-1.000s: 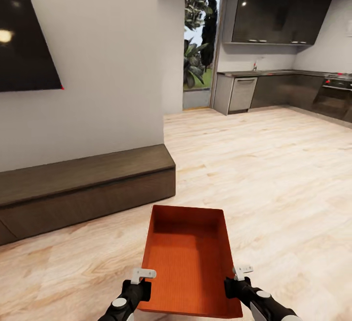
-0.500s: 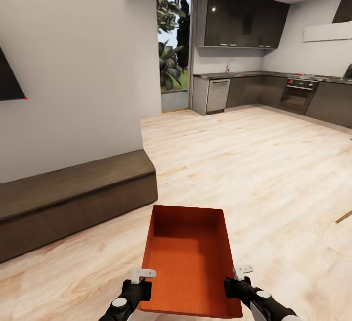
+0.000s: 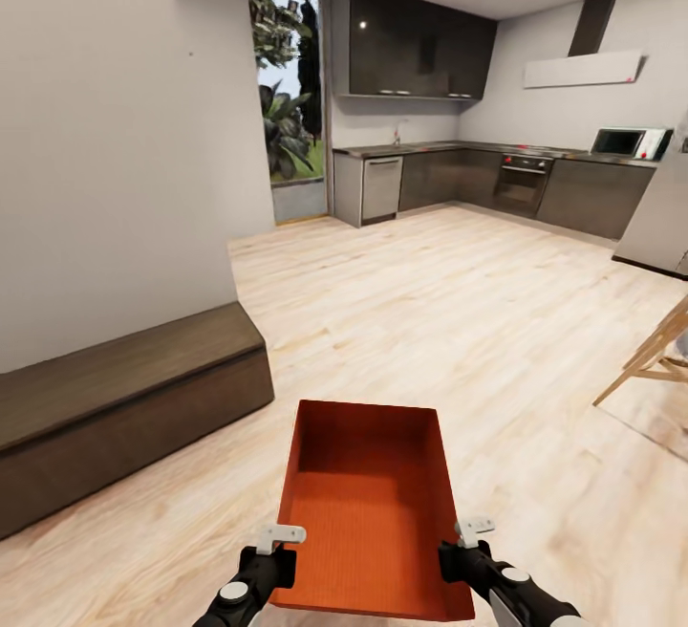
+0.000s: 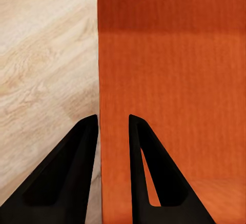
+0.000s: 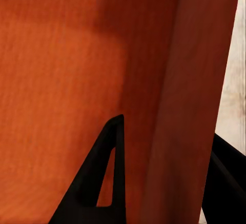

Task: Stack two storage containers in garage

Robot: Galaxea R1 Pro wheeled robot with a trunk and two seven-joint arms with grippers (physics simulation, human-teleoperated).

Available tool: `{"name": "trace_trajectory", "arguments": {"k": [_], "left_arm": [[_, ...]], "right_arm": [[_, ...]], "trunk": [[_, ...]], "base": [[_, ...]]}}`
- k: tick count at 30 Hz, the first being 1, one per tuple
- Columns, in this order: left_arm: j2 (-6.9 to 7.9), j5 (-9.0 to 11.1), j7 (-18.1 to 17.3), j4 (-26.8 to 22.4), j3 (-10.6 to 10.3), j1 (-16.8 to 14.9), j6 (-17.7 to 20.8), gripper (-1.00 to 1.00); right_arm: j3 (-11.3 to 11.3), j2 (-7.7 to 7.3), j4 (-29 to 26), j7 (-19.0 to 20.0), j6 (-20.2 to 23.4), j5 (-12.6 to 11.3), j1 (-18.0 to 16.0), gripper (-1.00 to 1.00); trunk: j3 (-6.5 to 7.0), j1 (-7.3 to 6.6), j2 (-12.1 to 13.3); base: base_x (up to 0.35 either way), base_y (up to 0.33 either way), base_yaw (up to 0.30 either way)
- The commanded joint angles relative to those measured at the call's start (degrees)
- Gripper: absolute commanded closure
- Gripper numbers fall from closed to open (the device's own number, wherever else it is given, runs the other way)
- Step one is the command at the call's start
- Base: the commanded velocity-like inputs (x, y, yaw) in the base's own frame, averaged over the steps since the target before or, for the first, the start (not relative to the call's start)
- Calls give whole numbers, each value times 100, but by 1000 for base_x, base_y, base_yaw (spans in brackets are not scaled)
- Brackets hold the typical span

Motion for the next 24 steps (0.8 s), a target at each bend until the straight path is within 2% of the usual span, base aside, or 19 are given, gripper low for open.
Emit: {"name": "trace_trajectory", "arguments": {"k": [1,24], "left_arm": [[8,66,93,-4,8,-5,28,100],[10,66,93,-4,8,-5,28,100]], "right_arm": [[74,8,-8,-26,-84,1,-1,100],[74,2,-11,-26,-92,1,-1,100]], "trunk": [[-1,-1,-2],[80,-1,-2]], "base": [[0,0,-288],[0,0,-288]]}}
